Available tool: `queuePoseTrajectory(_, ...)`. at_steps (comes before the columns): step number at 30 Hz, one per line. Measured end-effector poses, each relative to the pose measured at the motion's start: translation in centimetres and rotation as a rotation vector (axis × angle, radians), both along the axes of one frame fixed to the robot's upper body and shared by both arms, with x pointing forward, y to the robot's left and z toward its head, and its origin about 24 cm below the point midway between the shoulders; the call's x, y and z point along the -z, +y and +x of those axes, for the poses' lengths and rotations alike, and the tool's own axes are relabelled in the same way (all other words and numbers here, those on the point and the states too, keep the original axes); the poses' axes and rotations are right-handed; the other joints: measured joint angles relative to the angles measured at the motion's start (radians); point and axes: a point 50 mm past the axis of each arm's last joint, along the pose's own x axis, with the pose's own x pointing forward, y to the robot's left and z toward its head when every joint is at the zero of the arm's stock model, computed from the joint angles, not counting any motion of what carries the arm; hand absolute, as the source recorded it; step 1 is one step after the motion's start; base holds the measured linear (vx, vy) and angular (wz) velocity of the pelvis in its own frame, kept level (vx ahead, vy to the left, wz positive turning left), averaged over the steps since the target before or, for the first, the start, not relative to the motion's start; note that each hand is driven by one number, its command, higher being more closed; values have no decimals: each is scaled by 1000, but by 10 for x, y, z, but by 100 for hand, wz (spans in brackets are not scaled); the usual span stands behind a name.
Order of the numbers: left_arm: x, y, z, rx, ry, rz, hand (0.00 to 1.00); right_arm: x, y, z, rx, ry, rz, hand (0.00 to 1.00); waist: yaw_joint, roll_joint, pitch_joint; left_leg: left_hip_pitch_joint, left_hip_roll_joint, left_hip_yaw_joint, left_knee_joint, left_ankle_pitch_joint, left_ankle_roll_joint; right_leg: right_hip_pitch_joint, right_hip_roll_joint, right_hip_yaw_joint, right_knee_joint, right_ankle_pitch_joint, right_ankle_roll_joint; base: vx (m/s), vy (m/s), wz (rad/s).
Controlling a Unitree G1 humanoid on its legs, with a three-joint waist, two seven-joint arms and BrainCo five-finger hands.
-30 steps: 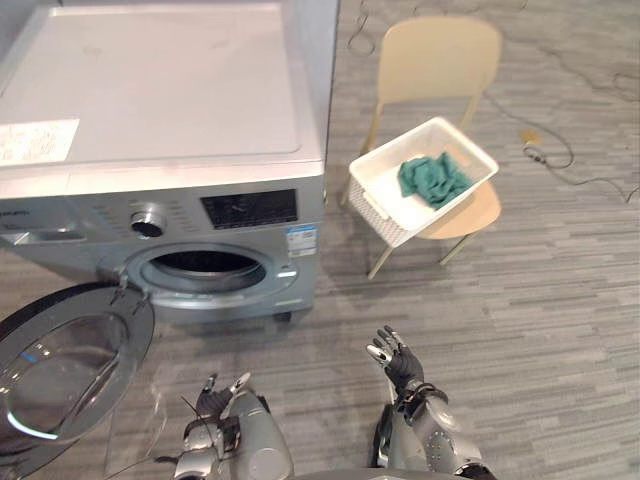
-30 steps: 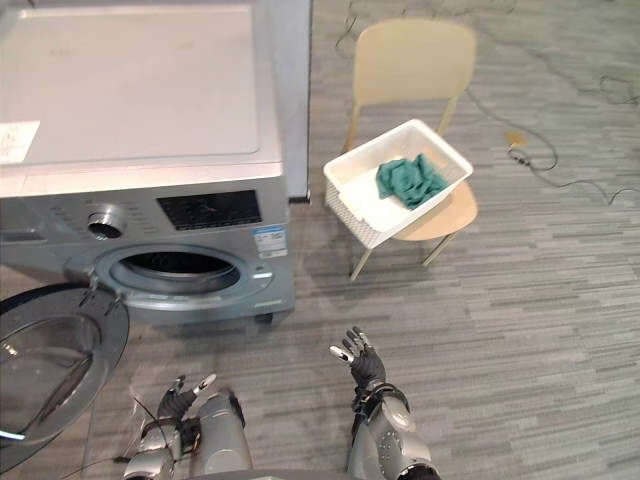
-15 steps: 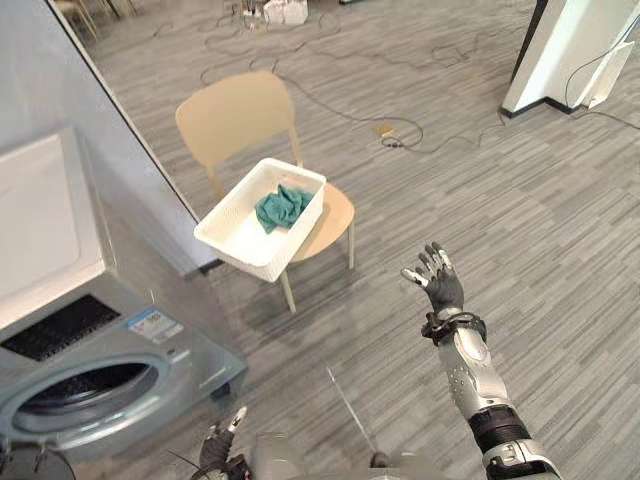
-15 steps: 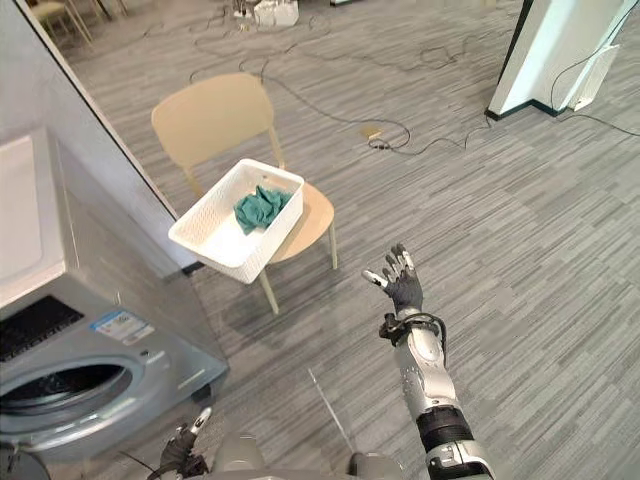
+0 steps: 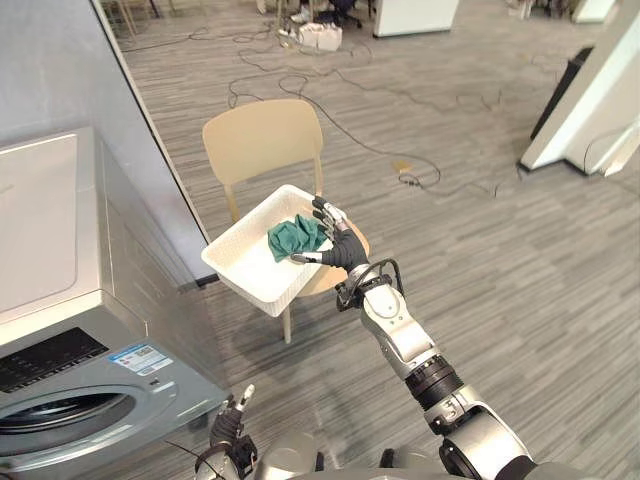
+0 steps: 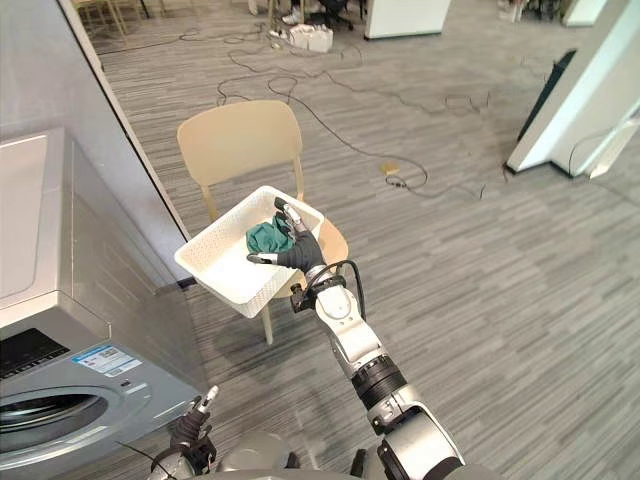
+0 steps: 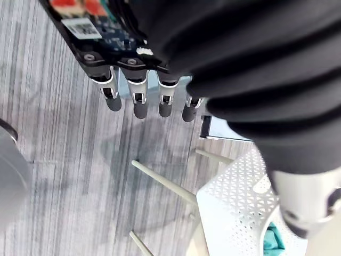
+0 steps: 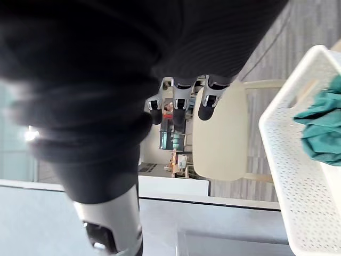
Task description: Pick up the laundry basket with both hands and put the clothes into the washing machine.
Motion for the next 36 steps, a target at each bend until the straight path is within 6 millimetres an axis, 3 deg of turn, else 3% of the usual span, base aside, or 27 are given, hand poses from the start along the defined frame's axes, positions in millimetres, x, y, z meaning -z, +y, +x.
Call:
queuePoseTrajectory(1, 0, -1, 2, 2, -5, -2, 0, -1, -1, 1, 6, -12, -13, 0, -4, -2, -1, 0, 1, -19, -3, -2, -5, -2, -20, -2, -58, -8, -20, 195, -153, 89)
queuePoseTrajectory(3, -2, -6, 11, 13, -25, -13, 0, -1, -2, 2, 22, -36, -76, 0, 11, -7, -4, -6, 4, -94, -9, -16, -35, 16, -70, 56, -428, -10, -68, 181, -192, 71)
queuePoseTrajectory(5, -3, -4, 17, 19, -32, -5, 0, 4, -6, 4, 43, -39, -162, 0, 13, -6, -4, -12, 10, -167, -7, -28, -66, 47, -71, 171, -699, 28, -78, 166, -261, 97)
queuePoseTrajectory(7, -3, 0, 20, 21, -30, 10, 0, 15, -18, 11, 75, -30, -280, 0, -2, -15, -10, -17, 16, -264, -5, -42, -110, 85, -89, 212, -837, 93, -39, 238, -427, 161)
queuePoseTrajectory(8, -3, 5, 19, 23, -27, 23, 0, 22, -27, 17, 107, -10, -340, 0, -4, -43, -24, -17, 18, -321, -22, -45, -145, 86, -100, 200, -865, 144, 16, 272, -534, 163)
queuePoseTrajectory(9, -3, 7, 17, 23, -23, 29, 0, 23, -31, 21, 125, 1, -364, 0, -3, -57, -33, -16, 21, -347, -34, -47, -163, 87, -102, 182, -877, 179, 30, 345, -746, 156)
queuePoseTrajectory(10, 1, -5, 15, 16, -9, -6, 0, 20, -51, 32, 184, 1, -422, 0, -4, -2, -38, -17, 99, -413, -61, -19, -238, 109, -46, 96, -833, 177, 49, 271, -629, 112)
queuePoseTrajectory(11, 2, -8, 12, 13, -3, -16, 0, 15, -56, 36, 207, -7, -431, 0, -3, 8, -37, -21, 123, -420, -82, 7, -276, 105, -33, 68, -819, 165, 29, 256, -718, 129)
queuePoseTrajectory(12, 5, -19, 9, 3, 5, -51, 0, 4, -71, 44, 258, -41, -461, 0, -7, 28, -36, -43, 161, -418, -118, 76, -285, 107, -15, 6, -802, 139, -6, 108, -438, 93)
queuePoseTrajectory(13, 6, -24, 7, -8, 7, -72, 0, 0, -80, 47, 287, -52, -475, 0, -8, 33, -36, -56, 171, -411, -132, 112, -279, 112, -12, -25, -797, 129, -19, 118, -541, 136)
queuePoseTrajectory(15, 2, -26, 11, -54, -31, -117, 0, -14, -126, 60, 435, -56, -553, 0, -23, 28, -23, -91, 201, -319, -157, 248, -238, 191, -8, -167, -824, 107, -56, 104, -512, 165)
queuePoseTrajectory(16, 1, -27, 12, -45, -35, -117, 0, -18, -134, 62, 460, -57, -564, 0, -26, 22, -16, -97, 206, -278, -154, 252, -234, 218, -4, -193, -842, 104, -61, 58, -411, 146)
queuePoseTrajectory(18, -2, -35, 11, 3, -52, -123, 0, -46, -158, 72, 559, -110, -577, 0, -29, 34, -11, -122, 202, -118, -167, 251, -231, 264, 11, -262, -901, 109, -77, 7, -207, 89)
queuePoseTrajectory(20, -4, -38, 12, 30, -74, -138, 0, -64, -172, 80, 625, -127, -591, 0, -33, 36, -5, -145, 180, -46, -223, 283, -188, 258, 12, -300, -935, 127, -81, -41, -38, 63)
queuePoseTrajectory(21, -6, -39, 14, 30, -89, -159, 0, -70, -181, 84, 654, -115, -608, 0, -25, 43, -10, -137, 178, -45, -277, 306, -189, 245, 15, -313, -956, 146, -79, -49, -1, 43)
queuePoseTrajectory(23, -8, -39, 16, 28, -111, -181, 0, -73, -186, 89, 670, -90, -623, 0, 3, 43, 13, -114, 190, -25, -359, 312, -197, 237, 28, -306, -998, 178, -71, -50, 61, -2)
queuePoseTrajectory(24, -11, -34, 19, 31, -125, -171, 0, -70, -182, 90, 658, -76, -619, 0, 14, 26, 35, -118, 186, -17, -378, 326, -198, 235, 21, -309, -1016, 193, -64, -61, 95, -4)
queuePoseTrajectory(26, -12, -29, 21, 64, -132, -152, 0, -61, -176, 92, 635, -40, -625, 0, 24, 9, 48, -141, 169, -11, -376, 330, -193, 218, 3, -312, -1025, 207, -54, -59, 114, 10)
queuePoseTrajectory(28, -17, -30, 24, 95, -158, -154, 0, -65, -173, 97, 628, -38, -683, 0, 33, 9, 60, -182, 149, -14, -368, 336, -185, 188, -14, -319, -1036, 224, -45, -44, 118, 6)
queuePoseTrajectory(32, -34, -30, 40, 113, -264, -158, 0, -94, -166, 108, 630, -99, -813, 0, 53, 15, 127, -266, 136, 0, -331, 340, -179, 121, -30, -320, -1041, 251, -40, -75, 76, -3)
queuePoseTrajectory(36, -52, -42, 54, 140, -364, -214, 0, -120, -180, 111, 692, -135, -933, 0, 55, 16, 195, -353, 142, 0, -287, 340, -179, 73, -16, -326, -1078, 289, -44, -64, 21, -3)
